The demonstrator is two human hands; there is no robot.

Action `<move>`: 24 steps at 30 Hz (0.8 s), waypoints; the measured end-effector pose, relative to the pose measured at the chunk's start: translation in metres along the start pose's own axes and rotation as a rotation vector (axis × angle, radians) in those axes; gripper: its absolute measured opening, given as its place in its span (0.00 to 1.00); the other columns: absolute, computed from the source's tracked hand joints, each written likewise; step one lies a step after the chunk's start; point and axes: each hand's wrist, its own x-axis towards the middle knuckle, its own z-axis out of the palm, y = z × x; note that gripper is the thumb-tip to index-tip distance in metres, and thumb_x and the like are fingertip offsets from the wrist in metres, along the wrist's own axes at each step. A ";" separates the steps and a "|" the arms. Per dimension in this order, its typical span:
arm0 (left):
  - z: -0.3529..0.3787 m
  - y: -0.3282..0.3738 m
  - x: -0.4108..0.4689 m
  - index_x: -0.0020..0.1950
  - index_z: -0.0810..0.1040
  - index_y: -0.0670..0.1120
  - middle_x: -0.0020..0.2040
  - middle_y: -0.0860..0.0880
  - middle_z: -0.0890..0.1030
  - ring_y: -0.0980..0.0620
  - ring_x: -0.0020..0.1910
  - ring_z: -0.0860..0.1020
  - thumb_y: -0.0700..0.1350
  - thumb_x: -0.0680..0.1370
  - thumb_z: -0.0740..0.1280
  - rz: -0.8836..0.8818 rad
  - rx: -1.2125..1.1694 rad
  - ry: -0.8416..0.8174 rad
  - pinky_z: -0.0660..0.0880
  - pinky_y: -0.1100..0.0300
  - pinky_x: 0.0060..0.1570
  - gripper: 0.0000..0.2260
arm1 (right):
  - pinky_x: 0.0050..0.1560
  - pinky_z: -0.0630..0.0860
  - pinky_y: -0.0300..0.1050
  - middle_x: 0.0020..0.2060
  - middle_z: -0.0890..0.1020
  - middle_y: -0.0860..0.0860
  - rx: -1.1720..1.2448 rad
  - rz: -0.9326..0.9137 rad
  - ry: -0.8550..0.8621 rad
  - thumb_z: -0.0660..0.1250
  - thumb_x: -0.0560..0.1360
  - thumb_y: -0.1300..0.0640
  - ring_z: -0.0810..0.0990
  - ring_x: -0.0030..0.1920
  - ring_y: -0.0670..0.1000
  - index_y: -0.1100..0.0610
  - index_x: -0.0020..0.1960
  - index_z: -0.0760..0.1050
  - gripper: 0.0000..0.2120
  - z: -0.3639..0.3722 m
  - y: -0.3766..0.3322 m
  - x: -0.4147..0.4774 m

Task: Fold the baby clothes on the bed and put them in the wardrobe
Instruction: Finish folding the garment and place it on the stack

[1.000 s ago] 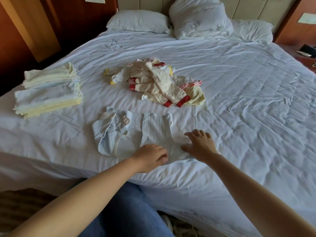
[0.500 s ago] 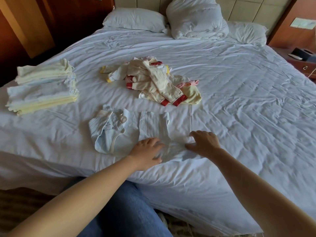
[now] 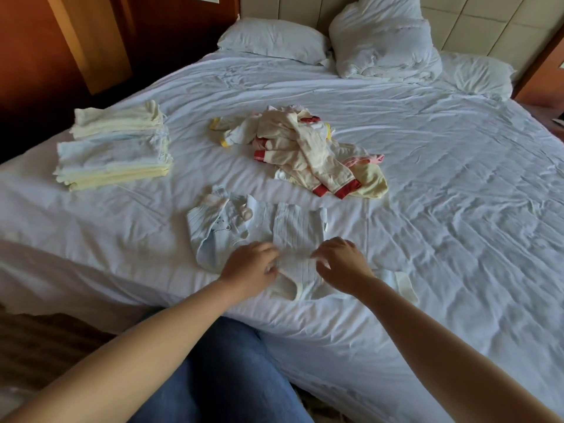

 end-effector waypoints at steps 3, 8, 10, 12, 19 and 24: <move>-0.010 -0.032 0.003 0.61 0.79 0.47 0.59 0.49 0.78 0.46 0.57 0.76 0.43 0.72 0.70 -0.070 0.139 0.122 0.73 0.52 0.51 0.17 | 0.64 0.67 0.47 0.58 0.80 0.44 0.040 -0.029 0.041 0.61 0.77 0.54 0.72 0.63 0.47 0.47 0.60 0.79 0.13 -0.009 -0.018 0.022; -0.013 -0.067 0.011 0.54 0.77 0.44 0.51 0.45 0.77 0.43 0.48 0.78 0.45 0.67 0.72 -0.257 0.216 0.135 0.73 0.52 0.42 0.16 | 0.60 0.73 0.47 0.62 0.79 0.44 0.105 -0.130 -0.031 0.61 0.78 0.54 0.72 0.65 0.46 0.47 0.62 0.77 0.14 -0.018 -0.054 0.070; -0.012 -0.078 0.013 0.50 0.76 0.42 0.47 0.44 0.77 0.42 0.44 0.78 0.44 0.68 0.72 -0.259 0.181 0.158 0.72 0.53 0.37 0.13 | 0.58 0.74 0.45 0.62 0.79 0.45 0.133 -0.149 -0.044 0.61 0.78 0.55 0.75 0.63 0.47 0.47 0.63 0.77 0.15 -0.022 -0.069 0.096; -0.012 -0.087 0.014 0.45 0.76 0.44 0.42 0.45 0.77 0.42 0.41 0.78 0.43 0.69 0.72 -0.230 0.112 0.194 0.69 0.55 0.35 0.09 | 0.56 0.75 0.46 0.62 0.79 0.46 0.147 -0.166 -0.050 0.61 0.78 0.56 0.77 0.60 0.49 0.46 0.62 0.77 0.15 -0.024 -0.084 0.123; -0.004 -0.107 0.012 0.34 0.68 0.49 0.30 0.52 0.71 0.49 0.32 0.73 0.48 0.71 0.65 -0.157 -0.069 0.378 0.67 0.59 0.30 0.09 | 0.56 0.75 0.46 0.60 0.81 0.47 0.158 -0.205 -0.083 0.61 0.76 0.60 0.78 0.59 0.49 0.48 0.59 0.79 0.15 -0.012 -0.112 0.212; 0.007 -0.117 0.012 0.33 0.67 0.48 0.31 0.49 0.70 0.47 0.32 0.70 0.45 0.71 0.64 -0.114 -0.098 0.480 0.64 0.56 0.30 0.09 | 0.47 0.73 0.41 0.51 0.82 0.46 0.215 -0.155 -0.144 0.63 0.77 0.58 0.80 0.51 0.48 0.46 0.55 0.81 0.13 0.013 -0.112 0.254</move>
